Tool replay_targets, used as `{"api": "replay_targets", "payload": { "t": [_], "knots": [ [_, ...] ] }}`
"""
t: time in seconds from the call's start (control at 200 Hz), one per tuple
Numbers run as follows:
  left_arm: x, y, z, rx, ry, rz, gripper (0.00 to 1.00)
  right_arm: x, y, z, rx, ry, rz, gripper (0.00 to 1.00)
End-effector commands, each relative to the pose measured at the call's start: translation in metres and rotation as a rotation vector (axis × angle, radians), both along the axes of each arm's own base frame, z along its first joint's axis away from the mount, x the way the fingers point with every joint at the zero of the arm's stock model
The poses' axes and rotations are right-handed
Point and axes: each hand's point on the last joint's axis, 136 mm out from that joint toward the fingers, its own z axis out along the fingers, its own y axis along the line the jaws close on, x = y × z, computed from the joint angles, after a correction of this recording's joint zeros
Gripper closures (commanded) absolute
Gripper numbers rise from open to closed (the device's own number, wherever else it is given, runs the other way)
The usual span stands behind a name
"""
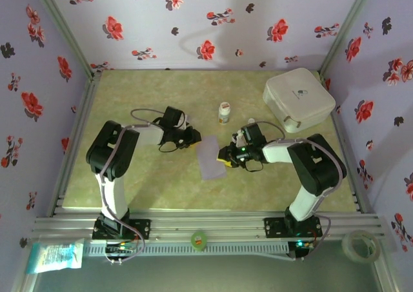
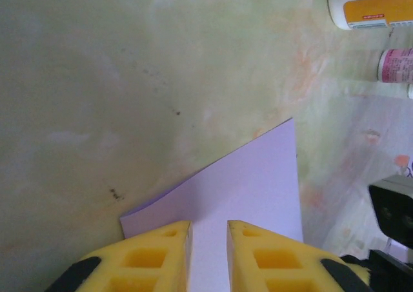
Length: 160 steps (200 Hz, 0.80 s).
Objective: Fold a paper plane with a square sheet of paper (pick it up from the middle)
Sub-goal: Fold the triangle a second time at the center of the table.
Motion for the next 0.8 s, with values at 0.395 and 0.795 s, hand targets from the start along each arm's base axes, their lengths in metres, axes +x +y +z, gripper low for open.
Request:
{"api": "replay_targets", "payload": {
  "t": [0.395, 0.795],
  "knots": [
    [0.002, -0.001, 0.069, -0.051, -0.218, -0.050, 0.52, 0.012, 0.005, 0.007, 0.072, -0.011, -0.064, 0.92],
    [-0.046, 0.023, 0.115, -0.019, -0.612, -0.092, 0.51, 0.031, 0.017, 0.011, 0.067, 0.011, -0.261, 0.93]
  ]
}}
